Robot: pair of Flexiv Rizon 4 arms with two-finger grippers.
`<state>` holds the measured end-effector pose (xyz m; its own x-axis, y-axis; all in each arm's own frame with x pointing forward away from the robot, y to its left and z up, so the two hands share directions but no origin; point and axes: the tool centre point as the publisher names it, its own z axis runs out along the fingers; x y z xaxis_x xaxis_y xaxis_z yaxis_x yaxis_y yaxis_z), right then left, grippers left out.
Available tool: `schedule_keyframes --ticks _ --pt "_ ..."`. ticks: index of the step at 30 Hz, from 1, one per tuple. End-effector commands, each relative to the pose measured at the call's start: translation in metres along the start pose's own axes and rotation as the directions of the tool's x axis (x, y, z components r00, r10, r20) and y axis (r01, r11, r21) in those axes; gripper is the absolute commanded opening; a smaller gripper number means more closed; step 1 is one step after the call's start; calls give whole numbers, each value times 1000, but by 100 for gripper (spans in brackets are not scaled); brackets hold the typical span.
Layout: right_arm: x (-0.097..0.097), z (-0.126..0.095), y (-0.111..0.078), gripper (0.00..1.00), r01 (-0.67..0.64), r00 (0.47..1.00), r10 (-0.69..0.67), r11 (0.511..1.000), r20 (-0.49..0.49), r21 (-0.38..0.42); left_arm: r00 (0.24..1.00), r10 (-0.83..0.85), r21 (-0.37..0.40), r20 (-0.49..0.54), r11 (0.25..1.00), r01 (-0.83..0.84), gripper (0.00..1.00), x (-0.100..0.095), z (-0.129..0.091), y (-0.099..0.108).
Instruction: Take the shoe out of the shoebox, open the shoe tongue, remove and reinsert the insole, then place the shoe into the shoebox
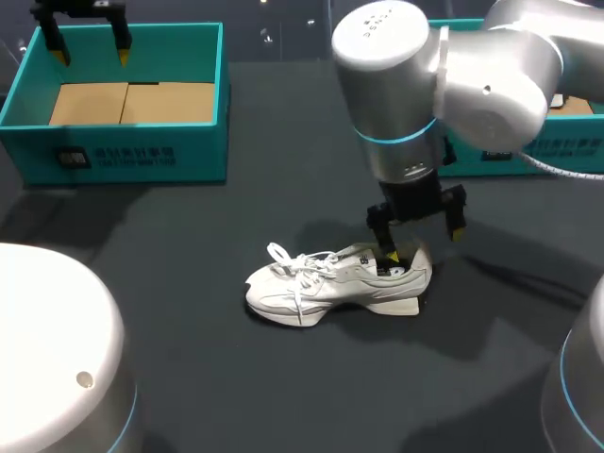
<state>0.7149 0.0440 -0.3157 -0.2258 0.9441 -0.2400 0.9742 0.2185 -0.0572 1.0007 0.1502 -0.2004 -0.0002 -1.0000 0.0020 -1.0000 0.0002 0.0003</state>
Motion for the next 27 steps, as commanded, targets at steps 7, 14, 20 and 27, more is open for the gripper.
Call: schedule_keyframes --ticks 7,14,20,27 --pt "-44 -51 -26 100 165 887 -261 950 -381 -265 1000 0 0 1 1000 0 100 0 0 0" --pt "-44 -51 -26 100 165 887 -261 950 -381 -265 1000 0 0 1 1000 0 100 0 0 0" --pt "-51 -55 -31 100 275 649 -573 790 -501 -548 1000 0 0 1 1000 0 100 0 0 0" --pt "-62 -49 -35 100 253 466 -769 589 -436 -768 1000 0 0 1 1000 0 100 0 0 0"
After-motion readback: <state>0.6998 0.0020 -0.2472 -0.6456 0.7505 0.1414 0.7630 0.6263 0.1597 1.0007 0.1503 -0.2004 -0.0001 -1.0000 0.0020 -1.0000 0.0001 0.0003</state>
